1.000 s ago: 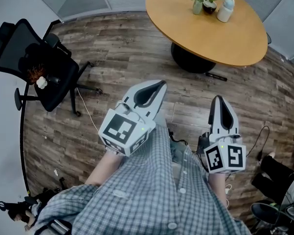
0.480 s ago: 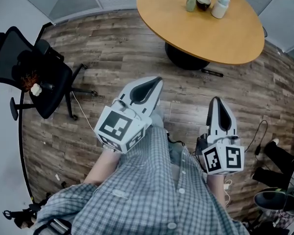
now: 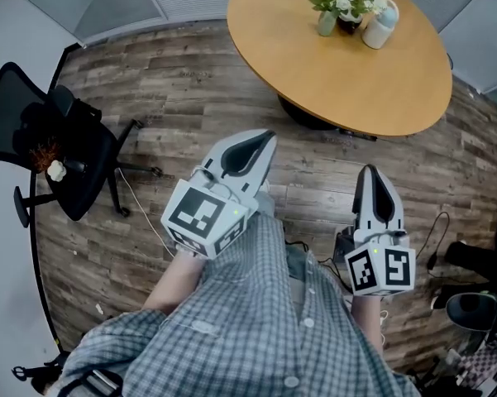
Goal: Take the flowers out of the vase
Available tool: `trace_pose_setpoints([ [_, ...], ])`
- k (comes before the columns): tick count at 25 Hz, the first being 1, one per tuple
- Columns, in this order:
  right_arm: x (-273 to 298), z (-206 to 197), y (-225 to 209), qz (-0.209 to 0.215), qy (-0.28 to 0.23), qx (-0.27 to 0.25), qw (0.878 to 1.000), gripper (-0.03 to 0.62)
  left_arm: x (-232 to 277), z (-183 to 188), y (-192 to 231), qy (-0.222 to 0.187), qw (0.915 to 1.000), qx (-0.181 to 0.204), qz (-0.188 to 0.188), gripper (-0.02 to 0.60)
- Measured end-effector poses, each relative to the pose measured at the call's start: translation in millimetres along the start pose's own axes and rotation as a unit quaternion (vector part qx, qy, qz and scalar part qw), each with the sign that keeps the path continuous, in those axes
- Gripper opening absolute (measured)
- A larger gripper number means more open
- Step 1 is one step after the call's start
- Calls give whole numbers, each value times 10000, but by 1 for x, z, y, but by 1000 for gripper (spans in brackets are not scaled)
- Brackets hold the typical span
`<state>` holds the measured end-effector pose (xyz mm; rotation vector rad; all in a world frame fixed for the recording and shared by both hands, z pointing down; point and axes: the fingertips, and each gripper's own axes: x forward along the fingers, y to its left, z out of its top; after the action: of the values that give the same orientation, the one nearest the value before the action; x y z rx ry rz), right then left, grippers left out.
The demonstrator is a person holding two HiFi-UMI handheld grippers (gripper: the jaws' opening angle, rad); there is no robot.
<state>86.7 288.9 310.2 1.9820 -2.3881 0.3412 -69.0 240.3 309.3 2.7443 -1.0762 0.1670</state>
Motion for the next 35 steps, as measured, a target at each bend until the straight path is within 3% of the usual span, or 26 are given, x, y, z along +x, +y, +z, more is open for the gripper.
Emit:
trace_pose_setpoints([
  [11, 90, 31, -4, -244, -88, 24, 9997, 11, 57, 34, 77, -14, 9998, 50, -197, 8],
  [21, 137, 35, -14, -559, -105, 57, 9984, 11, 86, 42, 124, 16, 9994, 94, -344, 8],
  [35, 166, 26, -42, -774, 109, 119, 9969, 11, 136, 34, 138, 159, 9981, -53, -590, 8],
])
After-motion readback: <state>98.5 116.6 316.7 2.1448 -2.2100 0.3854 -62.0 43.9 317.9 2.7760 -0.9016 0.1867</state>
